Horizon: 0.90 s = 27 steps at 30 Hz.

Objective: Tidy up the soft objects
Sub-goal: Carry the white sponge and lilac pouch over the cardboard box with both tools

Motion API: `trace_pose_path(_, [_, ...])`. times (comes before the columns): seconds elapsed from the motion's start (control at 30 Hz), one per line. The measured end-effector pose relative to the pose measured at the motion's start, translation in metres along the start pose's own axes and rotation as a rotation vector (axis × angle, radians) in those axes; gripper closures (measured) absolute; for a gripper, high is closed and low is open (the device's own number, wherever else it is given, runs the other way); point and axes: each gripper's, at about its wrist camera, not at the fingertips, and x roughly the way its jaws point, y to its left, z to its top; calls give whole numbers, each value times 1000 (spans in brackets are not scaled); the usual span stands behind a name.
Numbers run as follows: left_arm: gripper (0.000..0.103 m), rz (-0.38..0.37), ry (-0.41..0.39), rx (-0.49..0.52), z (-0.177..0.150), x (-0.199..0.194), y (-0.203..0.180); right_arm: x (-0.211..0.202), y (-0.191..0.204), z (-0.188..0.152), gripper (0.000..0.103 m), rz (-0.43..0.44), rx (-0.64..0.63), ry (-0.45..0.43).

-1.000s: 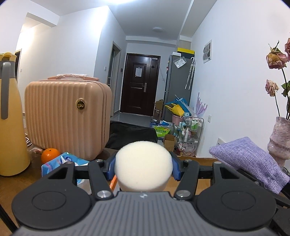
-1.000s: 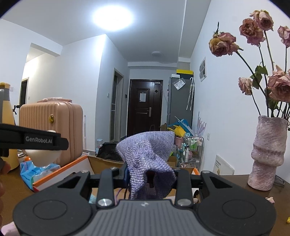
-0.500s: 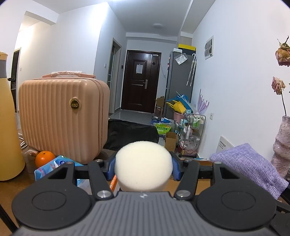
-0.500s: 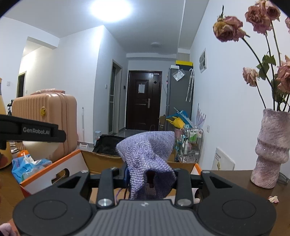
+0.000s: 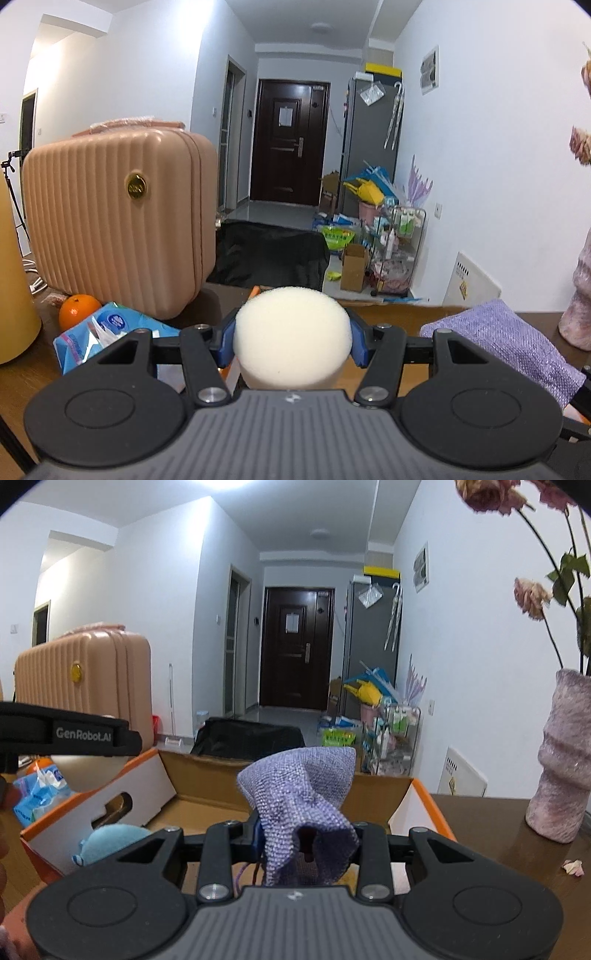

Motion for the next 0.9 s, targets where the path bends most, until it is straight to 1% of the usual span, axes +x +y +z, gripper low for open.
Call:
trace_pose_path(0.17, [45,7,30,15,-8,10,-2,9,1,-4,71,-3,-5,45])
trace_pose_path(0.3, [45,14,36,30,-14,14,-3,13,0,-8,71,-6,-10,65])
trace_pose_path(0.63, [45,10,34,31,-17,17,-3,15,5,-13,71,-15,-48,52])
trace_pose_path(0.9, [45,5,32,47,-19,18,-4,12,5,-15,70,-17,-56,44])
